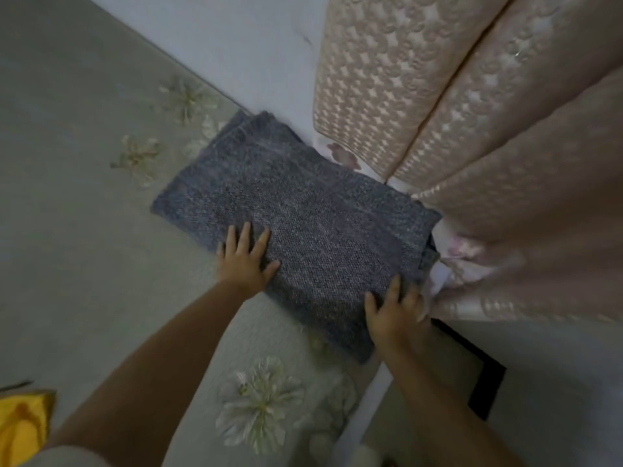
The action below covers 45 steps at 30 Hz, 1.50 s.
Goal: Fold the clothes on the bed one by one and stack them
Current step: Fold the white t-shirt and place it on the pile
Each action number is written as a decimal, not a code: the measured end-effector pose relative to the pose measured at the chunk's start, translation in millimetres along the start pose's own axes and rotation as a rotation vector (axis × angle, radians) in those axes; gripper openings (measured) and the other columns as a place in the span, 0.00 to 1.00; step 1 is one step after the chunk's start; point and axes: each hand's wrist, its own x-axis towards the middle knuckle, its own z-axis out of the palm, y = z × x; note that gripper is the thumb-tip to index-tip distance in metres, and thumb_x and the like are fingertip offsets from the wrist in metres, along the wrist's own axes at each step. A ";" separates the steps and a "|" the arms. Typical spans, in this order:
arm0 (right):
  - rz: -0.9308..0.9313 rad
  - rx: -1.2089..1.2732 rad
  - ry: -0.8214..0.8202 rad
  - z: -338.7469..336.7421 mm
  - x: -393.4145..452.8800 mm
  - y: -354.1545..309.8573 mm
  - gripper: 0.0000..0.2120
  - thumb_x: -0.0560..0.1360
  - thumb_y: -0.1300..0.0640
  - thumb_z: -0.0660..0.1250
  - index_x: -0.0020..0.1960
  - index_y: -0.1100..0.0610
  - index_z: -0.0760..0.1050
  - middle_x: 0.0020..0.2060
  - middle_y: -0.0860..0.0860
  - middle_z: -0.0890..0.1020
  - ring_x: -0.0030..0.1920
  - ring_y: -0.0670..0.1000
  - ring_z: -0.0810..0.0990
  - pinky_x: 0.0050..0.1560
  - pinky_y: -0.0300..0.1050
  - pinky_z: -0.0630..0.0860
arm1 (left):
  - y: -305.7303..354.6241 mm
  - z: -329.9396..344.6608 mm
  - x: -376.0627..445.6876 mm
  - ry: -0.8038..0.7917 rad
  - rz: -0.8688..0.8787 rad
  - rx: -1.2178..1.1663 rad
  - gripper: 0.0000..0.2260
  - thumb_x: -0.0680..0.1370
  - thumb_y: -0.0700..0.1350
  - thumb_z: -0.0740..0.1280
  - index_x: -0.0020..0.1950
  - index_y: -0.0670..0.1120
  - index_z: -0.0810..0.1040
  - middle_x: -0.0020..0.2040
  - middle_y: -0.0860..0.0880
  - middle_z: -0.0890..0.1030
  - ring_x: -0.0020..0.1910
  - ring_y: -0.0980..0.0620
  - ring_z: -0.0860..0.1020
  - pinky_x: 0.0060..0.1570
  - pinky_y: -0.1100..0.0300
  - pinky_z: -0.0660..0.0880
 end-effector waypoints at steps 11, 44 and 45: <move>-0.817 -0.218 -0.017 -64.9 -51.5 -93.1 0.31 0.78 0.40 0.49 0.75 0.52 0.46 0.75 0.54 0.48 0.74 0.57 0.42 0.71 0.61 0.41 | -34.6 -25.6 -152.6 0.300 -0.396 -0.137 0.31 0.76 0.64 0.54 0.75 0.54 0.50 0.77 0.48 0.45 0.75 0.46 0.40 0.71 0.49 0.40; -1.699 -0.323 -0.144 152.7 -602.9 -141.3 0.34 0.74 0.38 0.49 0.70 0.61 0.63 0.67 0.59 0.70 0.68 0.59 0.65 0.63 0.53 0.64 | -212.1 262.1 -797.5 0.712 -1.381 -0.534 0.43 0.63 0.67 0.35 0.74 0.51 0.57 0.76 0.48 0.55 0.75 0.46 0.48 0.70 0.48 0.50; -1.674 -0.346 -0.168 164.1 -603.5 -146.9 0.30 0.77 0.41 0.53 0.71 0.61 0.61 0.68 0.58 0.69 0.68 0.58 0.64 0.64 0.52 0.64 | -225.7 266.6 -794.3 0.704 -1.362 -0.540 0.43 0.63 0.67 0.35 0.74 0.50 0.57 0.75 0.47 0.55 0.75 0.46 0.48 0.71 0.48 0.50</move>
